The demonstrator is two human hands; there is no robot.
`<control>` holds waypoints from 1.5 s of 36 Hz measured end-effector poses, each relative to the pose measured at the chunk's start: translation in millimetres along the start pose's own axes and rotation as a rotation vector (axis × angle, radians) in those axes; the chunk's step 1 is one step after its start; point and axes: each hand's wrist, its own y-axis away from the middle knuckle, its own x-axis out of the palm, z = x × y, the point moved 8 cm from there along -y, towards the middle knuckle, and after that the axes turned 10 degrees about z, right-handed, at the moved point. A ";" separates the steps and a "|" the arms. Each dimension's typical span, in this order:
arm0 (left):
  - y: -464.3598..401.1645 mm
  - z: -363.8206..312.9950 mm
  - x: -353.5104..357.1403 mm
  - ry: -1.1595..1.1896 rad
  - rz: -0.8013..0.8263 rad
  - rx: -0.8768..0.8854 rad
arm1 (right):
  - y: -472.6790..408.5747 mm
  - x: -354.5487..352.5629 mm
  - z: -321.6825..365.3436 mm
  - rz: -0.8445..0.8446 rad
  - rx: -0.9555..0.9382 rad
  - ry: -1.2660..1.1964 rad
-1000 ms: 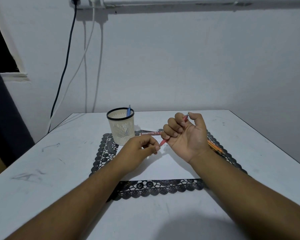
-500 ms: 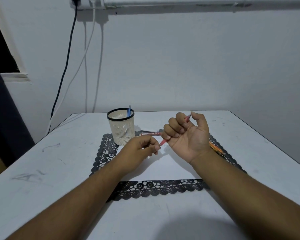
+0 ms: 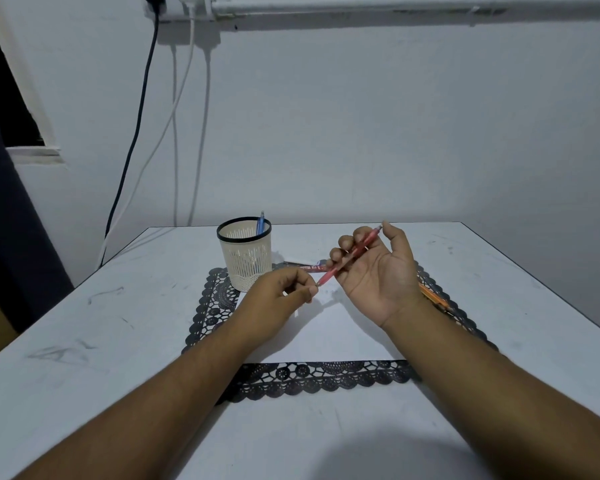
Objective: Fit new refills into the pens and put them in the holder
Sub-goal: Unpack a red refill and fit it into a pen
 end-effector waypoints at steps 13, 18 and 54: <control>0.1 -0.8 -0.5 -0.013 -0.010 0.000 | 0.6 6.5 -3.6 0.073 -0.002 -0.060; 0.2 -3.5 1.4 -0.007 -0.004 0.013 | 1.7 7.4 -1.4 0.086 -0.019 -0.052; -0.9 4.9 -2.3 0.054 -0.026 -0.020 | -1.9 2.4 0.4 0.059 -0.014 -0.037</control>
